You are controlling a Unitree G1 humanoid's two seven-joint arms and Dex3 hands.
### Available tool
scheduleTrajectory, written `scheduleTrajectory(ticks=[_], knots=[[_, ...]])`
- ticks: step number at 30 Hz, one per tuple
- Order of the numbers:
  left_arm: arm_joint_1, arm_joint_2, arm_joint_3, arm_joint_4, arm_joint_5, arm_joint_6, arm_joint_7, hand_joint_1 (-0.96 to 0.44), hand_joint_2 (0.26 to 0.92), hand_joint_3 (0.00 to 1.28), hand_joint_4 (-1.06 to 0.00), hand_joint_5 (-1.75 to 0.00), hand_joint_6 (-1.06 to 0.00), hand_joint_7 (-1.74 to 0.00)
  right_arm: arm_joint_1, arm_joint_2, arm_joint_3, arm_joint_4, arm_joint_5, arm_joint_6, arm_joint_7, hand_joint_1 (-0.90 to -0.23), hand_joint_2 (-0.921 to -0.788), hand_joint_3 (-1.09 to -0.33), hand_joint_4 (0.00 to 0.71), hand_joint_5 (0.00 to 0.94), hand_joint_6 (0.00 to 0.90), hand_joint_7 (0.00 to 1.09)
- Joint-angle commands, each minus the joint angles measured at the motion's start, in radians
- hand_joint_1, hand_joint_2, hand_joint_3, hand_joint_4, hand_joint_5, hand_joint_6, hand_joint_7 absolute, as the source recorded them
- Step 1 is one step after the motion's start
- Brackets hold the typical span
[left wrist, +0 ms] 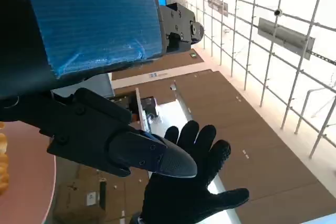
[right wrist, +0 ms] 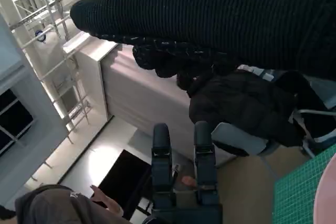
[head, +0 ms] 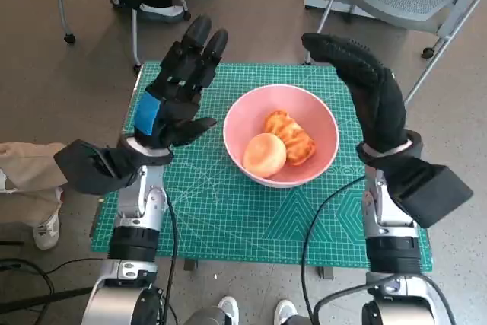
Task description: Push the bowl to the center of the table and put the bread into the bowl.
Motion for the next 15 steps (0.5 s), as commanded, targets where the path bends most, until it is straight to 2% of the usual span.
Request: scheduleTrajectory(ticks=[1,15], knots=[[-0.02,-0.001,0.002,0.02,0.005,-0.018,-0.004,-0.67,0.921,0.08,0.0,0.0,-0.14,-0.04,0.008,0.0,0.001,0.007,-0.005,0.014,-0.008,-0.705,-0.921,-0.787,0.161,0.003,0.015,0.48],[-0.048,0.01,0.005,0.041,0.008,-0.022,-0.008,-0.68,0.921,0.08,-0.01,0.0,-0.15,-0.04,0.001,-0.003,-0.001,0.02,-0.011,0.014,-0.018,-0.706,-0.921,-0.787,0.162,0.002,0.015,0.47]])
